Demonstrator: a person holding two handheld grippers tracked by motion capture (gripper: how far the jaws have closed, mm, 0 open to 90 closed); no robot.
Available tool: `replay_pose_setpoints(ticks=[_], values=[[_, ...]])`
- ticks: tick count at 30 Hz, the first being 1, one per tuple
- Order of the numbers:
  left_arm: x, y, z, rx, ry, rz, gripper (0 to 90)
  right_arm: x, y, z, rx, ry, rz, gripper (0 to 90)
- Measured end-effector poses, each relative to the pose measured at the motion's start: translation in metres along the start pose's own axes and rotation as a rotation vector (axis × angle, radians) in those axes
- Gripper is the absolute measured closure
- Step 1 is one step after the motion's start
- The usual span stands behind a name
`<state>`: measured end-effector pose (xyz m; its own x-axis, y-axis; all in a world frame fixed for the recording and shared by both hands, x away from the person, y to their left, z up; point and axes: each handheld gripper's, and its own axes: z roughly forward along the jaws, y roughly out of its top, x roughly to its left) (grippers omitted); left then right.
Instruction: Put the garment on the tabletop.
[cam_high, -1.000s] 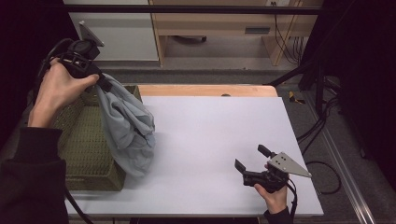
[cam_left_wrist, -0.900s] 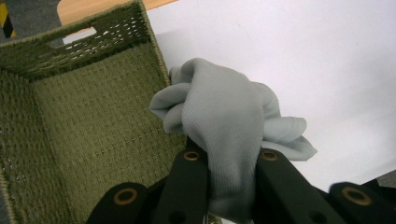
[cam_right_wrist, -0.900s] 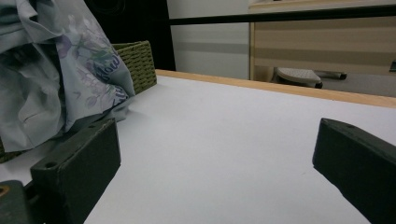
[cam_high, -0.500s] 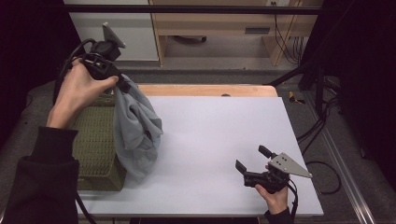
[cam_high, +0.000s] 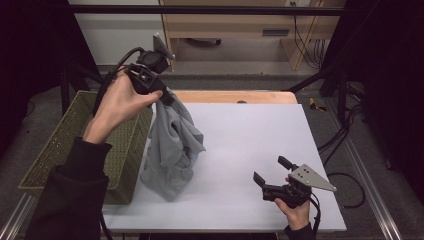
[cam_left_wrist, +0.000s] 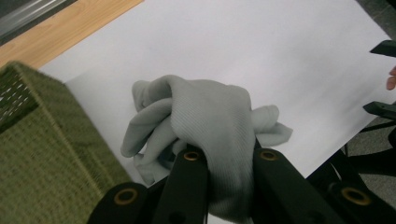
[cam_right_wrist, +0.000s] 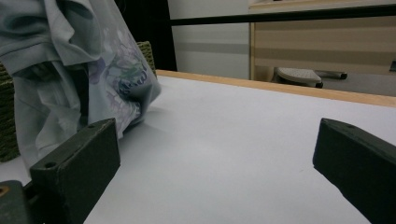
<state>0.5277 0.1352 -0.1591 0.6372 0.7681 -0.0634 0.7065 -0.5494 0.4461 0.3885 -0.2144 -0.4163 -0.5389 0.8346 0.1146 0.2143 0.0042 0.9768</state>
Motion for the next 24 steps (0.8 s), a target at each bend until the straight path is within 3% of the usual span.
replay_pose_setpoints(ticks=[11, 24], values=[[-0.036, 0.007, 0.038, 0.017, -0.036, 0.103, 86.5, 0.001, -0.002, 0.000, -0.002, 0.004, 0.007, 0.9], [-0.049, -0.005, 0.082, 0.035, -0.106, 0.156, 86.4, 0.001, -0.005, 0.001, 0.009, -0.004, 0.000, 0.9]])
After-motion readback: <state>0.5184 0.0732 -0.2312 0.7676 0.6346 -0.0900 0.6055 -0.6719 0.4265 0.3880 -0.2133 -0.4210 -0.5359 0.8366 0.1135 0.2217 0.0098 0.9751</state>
